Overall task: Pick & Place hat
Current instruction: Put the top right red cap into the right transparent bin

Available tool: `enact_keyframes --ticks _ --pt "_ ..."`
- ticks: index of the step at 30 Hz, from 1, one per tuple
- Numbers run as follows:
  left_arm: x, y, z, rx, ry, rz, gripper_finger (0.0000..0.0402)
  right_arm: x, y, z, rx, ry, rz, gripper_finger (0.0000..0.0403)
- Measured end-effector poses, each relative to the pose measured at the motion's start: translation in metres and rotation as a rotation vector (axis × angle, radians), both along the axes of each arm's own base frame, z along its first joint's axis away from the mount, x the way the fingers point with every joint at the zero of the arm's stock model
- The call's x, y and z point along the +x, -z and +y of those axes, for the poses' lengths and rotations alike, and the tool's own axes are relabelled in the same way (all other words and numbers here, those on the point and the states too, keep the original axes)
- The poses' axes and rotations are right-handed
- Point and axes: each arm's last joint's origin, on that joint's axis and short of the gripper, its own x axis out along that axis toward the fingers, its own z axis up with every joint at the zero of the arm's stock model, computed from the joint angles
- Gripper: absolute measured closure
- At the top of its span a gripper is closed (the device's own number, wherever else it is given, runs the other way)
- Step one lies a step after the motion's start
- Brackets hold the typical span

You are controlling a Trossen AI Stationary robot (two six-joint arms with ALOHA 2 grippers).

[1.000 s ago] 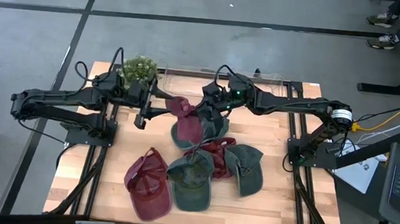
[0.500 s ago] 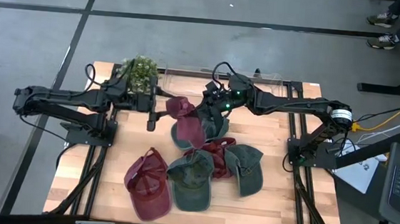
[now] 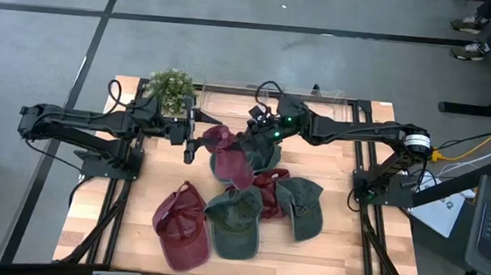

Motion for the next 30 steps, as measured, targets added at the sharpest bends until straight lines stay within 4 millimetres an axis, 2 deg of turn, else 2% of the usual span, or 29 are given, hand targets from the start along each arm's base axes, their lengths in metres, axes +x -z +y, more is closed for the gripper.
enact_keyframes --ticks 9,16,21,30 --pt "0.014 0.013 -0.01 0.001 0.049 0.067 0.0202 0.002 0.002 0.004 0.025 -0.009 0.02 0.0392" --pt "0.015 0.014 -0.015 -0.009 0.033 0.075 0.0219 0.002 0.002 0.007 0.032 -0.044 0.022 0.0392" --pt "0.014 0.013 -0.019 -0.014 -0.004 0.075 0.0266 0.001 0.002 0.008 0.033 -0.064 0.019 0.0392" --pt "0.012 0.013 -0.02 -0.12 -0.01 0.076 0.039 0.001 0.002 0.008 0.026 -0.067 0.016 0.0392"
